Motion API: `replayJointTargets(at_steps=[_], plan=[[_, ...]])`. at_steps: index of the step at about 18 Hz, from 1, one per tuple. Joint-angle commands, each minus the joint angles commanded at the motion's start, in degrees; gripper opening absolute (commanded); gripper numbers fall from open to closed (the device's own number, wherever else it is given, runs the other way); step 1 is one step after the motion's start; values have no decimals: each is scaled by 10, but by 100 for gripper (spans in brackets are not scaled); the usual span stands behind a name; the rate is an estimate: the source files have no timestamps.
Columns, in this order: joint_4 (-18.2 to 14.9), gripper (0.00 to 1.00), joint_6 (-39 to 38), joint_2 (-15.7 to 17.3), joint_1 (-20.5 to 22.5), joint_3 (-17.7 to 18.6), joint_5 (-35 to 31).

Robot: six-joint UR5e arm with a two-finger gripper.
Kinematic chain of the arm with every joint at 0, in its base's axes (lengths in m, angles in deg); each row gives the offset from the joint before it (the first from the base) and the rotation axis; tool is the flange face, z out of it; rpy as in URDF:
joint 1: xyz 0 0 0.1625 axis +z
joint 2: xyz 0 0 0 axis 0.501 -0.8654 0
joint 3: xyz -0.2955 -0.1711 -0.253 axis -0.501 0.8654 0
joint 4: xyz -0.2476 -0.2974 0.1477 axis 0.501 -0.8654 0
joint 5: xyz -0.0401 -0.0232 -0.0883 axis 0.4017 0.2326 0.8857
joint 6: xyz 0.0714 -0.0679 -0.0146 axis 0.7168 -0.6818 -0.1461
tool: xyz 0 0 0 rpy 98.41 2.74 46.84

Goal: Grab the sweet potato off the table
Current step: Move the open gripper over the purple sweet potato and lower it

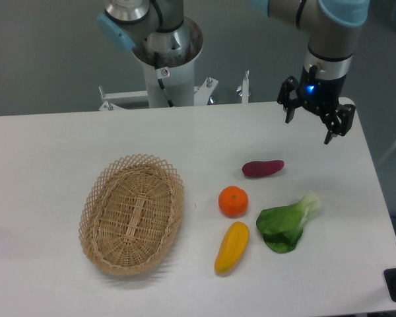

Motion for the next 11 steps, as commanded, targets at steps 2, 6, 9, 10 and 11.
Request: replayJointTargets(at_steps=[2, 6, 9, 10, 11], plan=[[38, 100, -22, -3, -8, 10, 0], [52, 100, -40, -11, -24, 27, -1], [66, 100, -36, -10, -24, 59, -4], [84, 100, -34, -11, -25, 73, -6], [105, 100, -31, -13, -25, 86, -16]])
